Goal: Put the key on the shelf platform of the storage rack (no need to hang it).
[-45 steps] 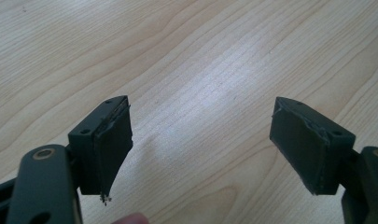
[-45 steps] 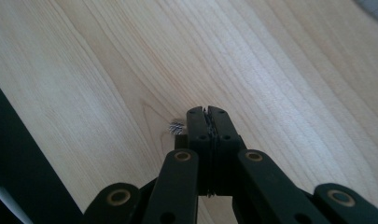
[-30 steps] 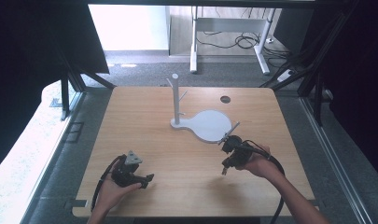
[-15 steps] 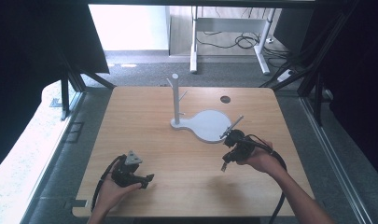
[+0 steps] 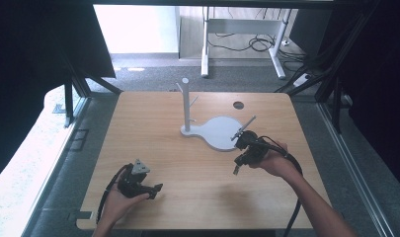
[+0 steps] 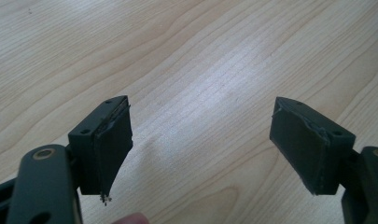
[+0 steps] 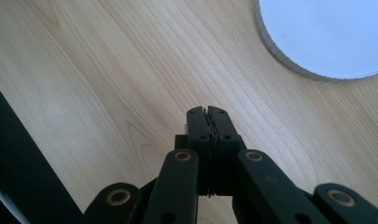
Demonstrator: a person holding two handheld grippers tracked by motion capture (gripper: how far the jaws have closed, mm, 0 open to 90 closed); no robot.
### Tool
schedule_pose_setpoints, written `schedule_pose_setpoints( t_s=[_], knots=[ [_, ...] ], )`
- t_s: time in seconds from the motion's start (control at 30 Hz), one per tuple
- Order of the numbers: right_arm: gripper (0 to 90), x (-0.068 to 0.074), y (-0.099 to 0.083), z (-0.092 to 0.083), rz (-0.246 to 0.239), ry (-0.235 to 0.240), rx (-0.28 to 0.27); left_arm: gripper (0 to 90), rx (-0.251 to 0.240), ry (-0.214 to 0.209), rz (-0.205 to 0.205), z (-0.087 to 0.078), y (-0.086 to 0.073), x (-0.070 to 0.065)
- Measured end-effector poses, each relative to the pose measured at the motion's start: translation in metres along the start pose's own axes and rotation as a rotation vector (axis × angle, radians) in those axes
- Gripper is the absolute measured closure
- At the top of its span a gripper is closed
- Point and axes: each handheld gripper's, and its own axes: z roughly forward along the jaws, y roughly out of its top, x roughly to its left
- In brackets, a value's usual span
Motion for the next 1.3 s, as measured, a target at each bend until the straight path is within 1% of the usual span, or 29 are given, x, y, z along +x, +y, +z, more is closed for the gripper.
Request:
schedule_pose_setpoints(
  t_s=[0.13,0.17,0.57,0.6,0.83,1.1,1.13,1.3],
  knots=[
    [89.2,0.0,0.002,-0.001,0.001,-0.002,0.002,21.4,0.002,0.0,0.0,0.0,0.0,0.0],
    [89.2,-0.002,0.003,-0.001,0.0,-0.003,0.001,21.4,0.006,0.0,0.013,0.0,0.0,0.001],
    [89.2,-0.007,0.009,-0.001,-0.004,-0.014,-0.005,21.4,0.01,-0.001,0.015,0.001,0.0,0.0],
    [89.2,-0.007,0.01,-0.001,0.005,-0.016,-0.003,21.4,0.01,-0.001,0.013,0.001,0.0,0.0],
    [89.2,-0.014,0.013,-0.001,0.013,-0.022,-0.002,21.4,0.011,-0.003,0.01,0.001,0.0,0.0],
    [89.2,-0.018,0.017,-0.002,0.02,-0.031,-0.002,21.4,0.013,-0.004,0.01,0.001,0.0,0.0],
    [89.2,-0.018,0.017,-0.002,0.024,-0.03,-0.001,21.4,0.012,-0.004,0.005,0.001,0.0,-0.001],
    [89.2,-0.021,0.019,-0.002,0.026,-0.025,0.001,21.4,0.013,-0.003,0.013,0.001,0.0,0.0]
  ],
)
